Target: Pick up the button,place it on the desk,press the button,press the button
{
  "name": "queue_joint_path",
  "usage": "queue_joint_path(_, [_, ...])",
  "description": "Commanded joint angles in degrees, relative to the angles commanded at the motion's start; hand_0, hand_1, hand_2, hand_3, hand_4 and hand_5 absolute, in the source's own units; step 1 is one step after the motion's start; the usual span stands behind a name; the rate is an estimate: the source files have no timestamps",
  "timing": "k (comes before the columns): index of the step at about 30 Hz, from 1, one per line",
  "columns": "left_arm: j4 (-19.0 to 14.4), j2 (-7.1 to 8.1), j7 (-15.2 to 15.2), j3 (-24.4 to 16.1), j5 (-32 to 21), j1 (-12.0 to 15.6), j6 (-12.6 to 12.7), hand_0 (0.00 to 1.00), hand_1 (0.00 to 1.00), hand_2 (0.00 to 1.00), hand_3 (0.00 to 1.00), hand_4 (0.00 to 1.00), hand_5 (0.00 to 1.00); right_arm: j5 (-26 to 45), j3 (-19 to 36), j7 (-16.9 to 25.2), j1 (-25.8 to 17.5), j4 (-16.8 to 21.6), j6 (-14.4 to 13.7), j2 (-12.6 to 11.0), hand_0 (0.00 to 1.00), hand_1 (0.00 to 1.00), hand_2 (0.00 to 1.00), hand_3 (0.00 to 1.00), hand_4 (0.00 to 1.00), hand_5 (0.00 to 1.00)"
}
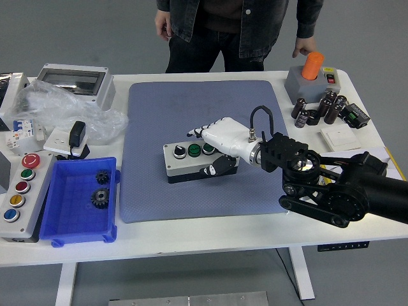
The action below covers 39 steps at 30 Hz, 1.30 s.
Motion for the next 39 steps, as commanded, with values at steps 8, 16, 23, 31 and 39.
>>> queue_joint_path(8, [0.03,0.0,-0.22,0.19,-0.2,0.08,-0.24,0.609,0.644,0.604,0.614,0.593,0.394,0.32,0.88,-1.3,-0.35,0.65,0.82,-0.48,0.681,0.683,0.965,0.998,0.998,0.48])
queue_joint_path(16, [0.03,-0.06,-0.14,0.28,-0.03,-0.03,-0.62,0.608,0.644,0.603,0.613,0.586,0.393,-2.42,2.23,-6.67,-0.86,2.52,0.23,0.72,0.687,0.701,0.998,0.998,0.998,0.515])
queue_joint_path(23, [0.03,-0.08,-0.14,0.43,-0.02,-0.09,-0.78,0.607,0.645,0.604,0.611,0.574,0.4,-3.28,2.24,-9.66,-0.82,2.1,0.67,4.34,0.703,0.719,0.998,0.998,0.998,0.519])
queue_joint_path(31, [0.01,-0.08,-0.19,0.55,-0.01,-0.19,-0.89,0.606,0.645,0.602,0.608,0.562,0.402,-3.65,1.76,-12.07,-0.24,-3.53,-0.66,10.54,0.709,0.724,0.998,0.998,0.998,0.532])
queue_joint_path(39, [-0.03,-0.01,-0.29,0.4,0.06,-0.17,-0.94,0.605,0.645,0.601,0.605,0.551,0.396,-4.34,1.76,-12.77,0.04,-7.92,-1.78,12.18,0.713,0.72,0.998,0.998,0.998,0.526])
